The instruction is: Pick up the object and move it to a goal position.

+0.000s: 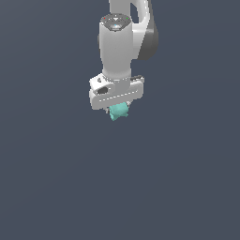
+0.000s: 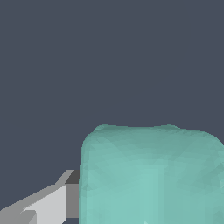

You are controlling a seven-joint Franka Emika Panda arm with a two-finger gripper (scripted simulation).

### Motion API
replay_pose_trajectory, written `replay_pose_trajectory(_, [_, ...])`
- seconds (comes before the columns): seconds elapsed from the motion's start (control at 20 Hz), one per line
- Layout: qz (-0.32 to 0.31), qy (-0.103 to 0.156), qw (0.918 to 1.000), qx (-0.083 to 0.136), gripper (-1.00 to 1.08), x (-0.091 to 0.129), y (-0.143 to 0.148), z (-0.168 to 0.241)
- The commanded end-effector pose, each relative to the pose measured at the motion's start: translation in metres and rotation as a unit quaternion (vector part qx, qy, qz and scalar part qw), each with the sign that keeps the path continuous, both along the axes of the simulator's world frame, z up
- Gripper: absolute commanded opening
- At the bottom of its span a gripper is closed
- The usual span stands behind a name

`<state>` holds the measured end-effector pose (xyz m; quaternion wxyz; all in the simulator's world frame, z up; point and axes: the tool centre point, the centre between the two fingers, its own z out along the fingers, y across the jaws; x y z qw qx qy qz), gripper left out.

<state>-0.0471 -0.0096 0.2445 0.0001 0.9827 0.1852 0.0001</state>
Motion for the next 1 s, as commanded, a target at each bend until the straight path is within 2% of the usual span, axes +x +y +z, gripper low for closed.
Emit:
replay_pose_trajectory(0.0, [0.000, 0.000, 1.0000, 0.000, -1.00, -0.008, -0.003, 0.030])
replay_pose_trajectory(0.5, [0.000, 0.000, 1.0000, 0.001, -1.00, -0.032, -0.013, 0.130])
replay_pose_trajectory(0.95, [0.000, 0.000, 1.0000, 0.000, -1.00, -0.040, -0.018, 0.177])
